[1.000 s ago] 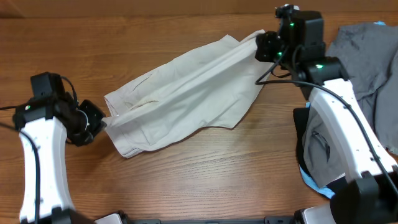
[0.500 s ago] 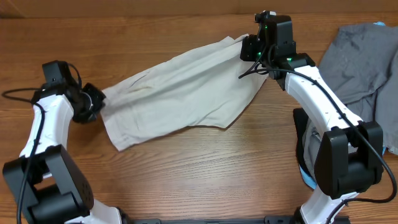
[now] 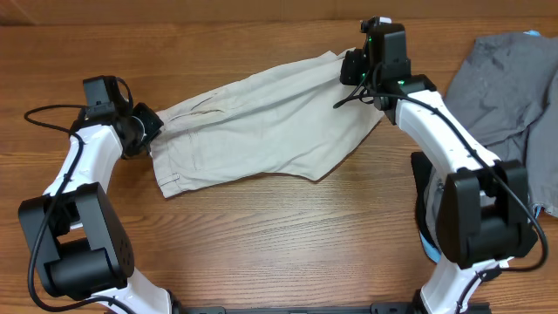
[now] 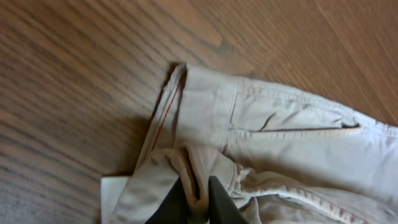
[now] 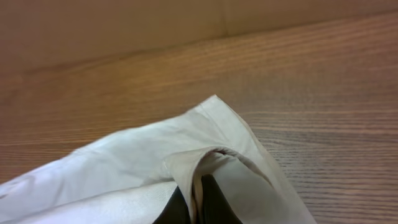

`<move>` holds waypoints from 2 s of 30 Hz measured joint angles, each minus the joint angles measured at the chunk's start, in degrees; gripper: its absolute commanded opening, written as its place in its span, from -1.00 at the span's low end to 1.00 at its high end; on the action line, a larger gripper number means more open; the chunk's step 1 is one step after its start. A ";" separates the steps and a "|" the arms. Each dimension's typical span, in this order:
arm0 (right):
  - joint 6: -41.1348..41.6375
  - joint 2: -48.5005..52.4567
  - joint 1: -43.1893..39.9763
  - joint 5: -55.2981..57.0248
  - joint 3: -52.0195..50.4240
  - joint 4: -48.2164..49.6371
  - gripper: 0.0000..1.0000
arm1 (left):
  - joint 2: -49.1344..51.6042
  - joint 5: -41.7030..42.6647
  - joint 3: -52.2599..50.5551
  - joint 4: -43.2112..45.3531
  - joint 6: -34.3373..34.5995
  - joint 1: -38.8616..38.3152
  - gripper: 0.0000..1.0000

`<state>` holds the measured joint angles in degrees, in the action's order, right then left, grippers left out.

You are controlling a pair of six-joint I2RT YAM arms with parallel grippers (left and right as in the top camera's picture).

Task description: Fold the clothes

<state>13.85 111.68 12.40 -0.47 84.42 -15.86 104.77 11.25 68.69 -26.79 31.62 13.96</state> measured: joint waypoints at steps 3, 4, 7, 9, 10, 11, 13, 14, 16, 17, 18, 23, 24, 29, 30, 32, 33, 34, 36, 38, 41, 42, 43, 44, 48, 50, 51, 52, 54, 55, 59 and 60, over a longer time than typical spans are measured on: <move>-0.02 2.05 -0.04 0.55 0.00 1.33 -0.92 | 0.15 -0.50 0.00 1.44 0.02 -0.02 -0.71; -0.07 2.27 -0.04 0.57 0.00 1.73 -0.91 | 0.17 -0.63 0.00 1.77 0.04 -0.02 -0.70; -0.17 2.67 -0.04 0.70 0.00 3.89 -0.89 | 0.20 -1.03 0.00 3.56 0.50 -0.02 -0.67; -0.17 2.78 -0.04 0.63 0.00 6.51 -0.89 | 0.26 -1.22 0.00 4.15 0.92 -0.02 -0.66; -0.20 2.86 -0.04 0.50 0.00 7.89 -0.89 | 0.26 -1.27 0.00 4.15 1.09 -0.02 -0.62; -0.20 2.95 -0.04 0.42 0.00 9.05 -0.86 | 0.26 -1.27 0.00 4.13 1.16 -0.02 -0.56; -0.20 3.04 -0.04 0.31 0.02 11.65 -0.43 | 0.26 -1.31 0.00 4.13 1.33 -0.02 -0.28; -0.07 3.04 -0.04 0.57 0.02 12.98 0.50 | 0.26 -1.51 0.00 4.13 1.75 -0.02 -0.07; -0.22 3.04 -0.15 0.79 0.11 13.77 1.00 | 0.26 -1.68 0.00 4.15 1.62 0.00 0.08; -0.22 3.04 -0.28 0.87 0.20 13.68 1.00 | 0.26 -1.68 0.00 4.15 1.73 0.00 0.22; -0.24 3.04 -0.42 0.92 0.22 13.62 1.00 | 0.26 -1.66 0.00 4.15 1.51 0.00 0.23; -0.39 3.04 -1.09 0.94 0.37 8.41 1.00 | 0.26 -1.62 0.00 4.15 0.37 0.09 0.29; -0.42 3.04 -1.27 0.94 0.46 6.84 1.00 | 0.26 -1.49 0.00 4.15 0.13 0.31 0.34; -0.35 3.02 -4.13 0.94 0.76 -5.09 1.00 | 0.26 -0.94 2.47 4.02 -0.81 2.49 0.53; -0.07 3.02 -4.96 0.94 0.76 -7.91 1.00 | 0.26 -0.35 4.13 3.65 -1.11 3.10 0.51; 0.92 2.95 -6.60 0.94 0.76 -12.59 1.00 | 0.26 0.61 7.08 2.49 -1.60 3.74 0.46; 1.60 2.93 -7.54 0.92 0.76 -14.84 1.00 | 0.26 1.42 8.90 1.11 -1.75 3.93 0.44; 2.60 2.91 -8.57 0.63 0.79 -17.09 1.00 | 0.26 2.62 10.38 -0.66 -1.99 3.93 0.43; 3.67 2.91 -10.14 -1.11 0.79 -20.39 1.00 | 0.26 5.84 12.20 -5.11 -2.75 3.54 0.43; 4.28 2.82 -11.67 -4.17 0.76 -23.28 1.00 | 0.24 8.72 12.92 -10.64 -4.00 2.27 0.38; 4.28 2.82 -12.50 -7.85 0.50 -24.87 1.00 | 0.24 10.14 13.00 -20.04 -6.32 -1.16 0.32; 4.15 2.80 -12.46 -9.20 0.04 -24.83 0.99 | 0.24 10.08 13.00 -21.79 -6.84 -2.32 0.32; 4.13 2.80 -12.39 -9.84 -0.24 -24.70 0.98 | 0.24 9.79 13.00 -23.56 -7.15 -3.61 0.31; 4.09 2.80 -12.28 -11.21 -1.05 -24.55 0.97 | 0.24 8.81 12.85 -25.86 -7.74 -5.38 0.31; 4.07 2.84 -11.82 -13.84 -3.80 -22.38 0.89 | 0.24 6.08 10.60 -27.10 -8.26 -10.19 0.30; 4.09 3.34 -11.50 -14.78 -4.94 -19.98 0.85 | 0.24 5.29 8.66 -27.06 -8.26 -12.13 0.27; 4.11 3.58 -11.39 -14.95 -5.14 -19.28 0.83 | 0.24 4.87 7.45 -27.04 -8.26 -13.09 0.27; 4.11 4.22 -11.21 -15.26 -5.33 -17.70 0.82 | 0.24 4.79 6.62 -27.26 -8.24 -13.70 0.27; 4.15 5.14 -10.88 -15.63 -5.62 -15.43 0.75 | 0.24 4.42 4.61 -27.96 -8.22 -15.26 0.27; 4.04 5.44 -10.80 -15.69 -5.73 -14.64 0.73 | 0.24 4.35 3.98 -28.41 -8.20 -15.65 0.26; 4.11 6.88 -10.43 -15.85 -5.86 -11.52 0.48 | 0.24 4.13 1.95 -30.80 -8.17 -17.05 0.27; 3.82 7.17 -10.40 -15.87 -5.86 -10.91 0.39 | 0.24 4.11 1.75 -31.26 -8.17 -17.25 0.27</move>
<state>17.67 118.85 2.00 -16.34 78.56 -26.76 105.01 15.35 70.43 -58.04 23.44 -3.29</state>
